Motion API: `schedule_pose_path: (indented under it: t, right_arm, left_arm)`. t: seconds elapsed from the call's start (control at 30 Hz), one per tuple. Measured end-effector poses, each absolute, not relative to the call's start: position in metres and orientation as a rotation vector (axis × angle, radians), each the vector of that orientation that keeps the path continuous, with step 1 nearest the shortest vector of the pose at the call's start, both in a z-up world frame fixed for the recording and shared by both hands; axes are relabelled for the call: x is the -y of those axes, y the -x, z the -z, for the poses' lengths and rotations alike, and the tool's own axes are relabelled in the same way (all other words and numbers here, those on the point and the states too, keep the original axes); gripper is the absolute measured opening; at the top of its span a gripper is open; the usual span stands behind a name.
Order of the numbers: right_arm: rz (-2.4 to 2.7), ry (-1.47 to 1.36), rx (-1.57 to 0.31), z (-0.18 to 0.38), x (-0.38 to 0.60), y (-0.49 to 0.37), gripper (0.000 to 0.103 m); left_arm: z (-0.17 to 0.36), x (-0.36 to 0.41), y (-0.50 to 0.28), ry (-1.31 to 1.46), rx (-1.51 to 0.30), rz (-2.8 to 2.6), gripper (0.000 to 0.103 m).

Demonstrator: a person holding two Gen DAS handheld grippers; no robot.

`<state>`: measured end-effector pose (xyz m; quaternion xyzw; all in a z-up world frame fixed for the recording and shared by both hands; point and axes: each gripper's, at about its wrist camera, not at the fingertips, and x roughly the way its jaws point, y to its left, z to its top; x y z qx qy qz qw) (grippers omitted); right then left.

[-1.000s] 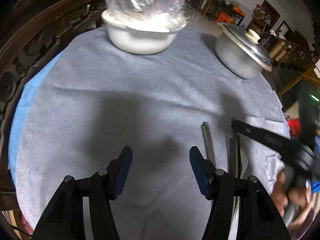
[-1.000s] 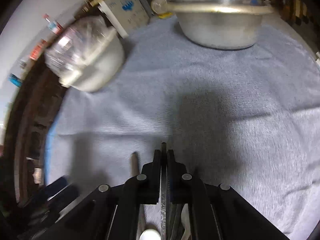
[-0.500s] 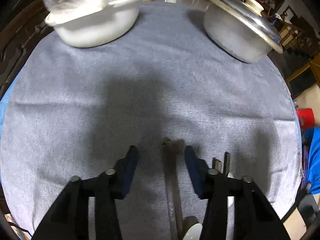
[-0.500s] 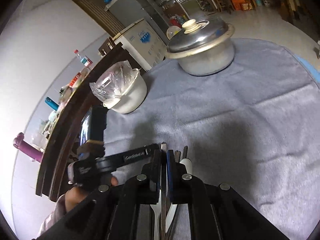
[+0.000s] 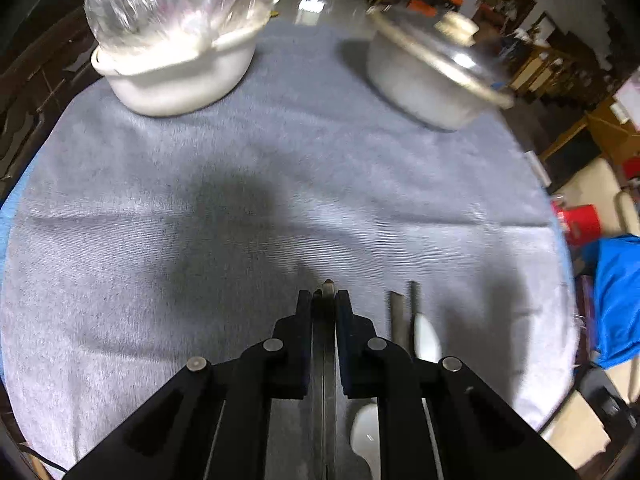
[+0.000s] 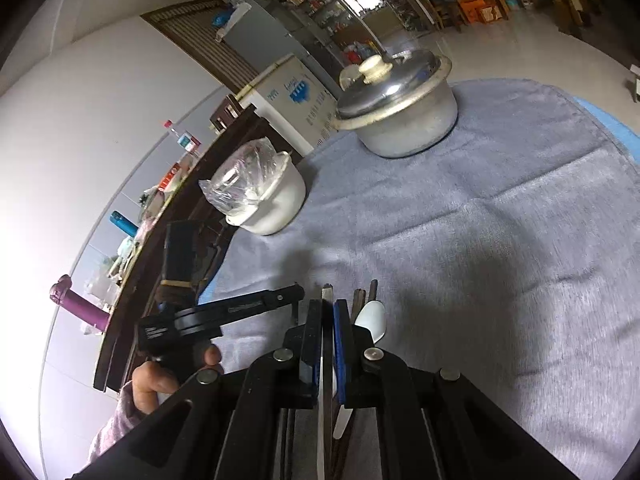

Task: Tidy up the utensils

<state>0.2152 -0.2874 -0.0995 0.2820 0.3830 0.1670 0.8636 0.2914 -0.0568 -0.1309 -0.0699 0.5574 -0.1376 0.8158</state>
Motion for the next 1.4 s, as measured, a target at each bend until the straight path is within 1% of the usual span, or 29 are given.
schedule_pose_path:
  t: [0.27, 0.37, 0.63, 0.8, 0.93, 1.07, 1.4]
  right_arm:
    - [-0.340, -0.583, -0.756, 0.088, 0.283, -0.184, 0.006]
    - [-0.334, -0.589, -0.747, 0.085, 0.284, -0.175, 0.006]
    - [-0.324, -0.595, -0.727, 0.080, 0.286, -0.164, 0.006]
    - [-0.308, -0.592, -0.710, 0.078, 0.290, -0.162, 0.006]
    - [-0.309, -0.595, -0.712, 0.080, 0.291, -0.163, 0.006]
    - [-0.311, -0.606, -0.720, 0.086, 0.293, -0.165, 0.006]
    - [-0.311, -0.631, -0.737, 0.096, 0.301, -0.167, 0.006]
  left_arm:
    - [0.092, 0.030, -0.254, 0.209, -1.095, 0.382, 0.012]
    - [0.093, 0.036, -0.257, 0.216, -1.085, 0.372, 0.012]
    - [0.087, 0.014, -0.253, 0.246, -1.047, 0.311, 0.011]
    - [0.092, -0.001, -0.255, 0.240, -1.042, 0.266, 0.012]
    - [0.098, -0.009, -0.259, 0.240, -1.047, 0.224, 0.019]
    - [0.112, -0.008, -0.267, 0.215, -1.089, 0.169, 0.019]
    - [0.169, 0.012, -0.294, 0.193, -1.263, 0.051, 0.019]
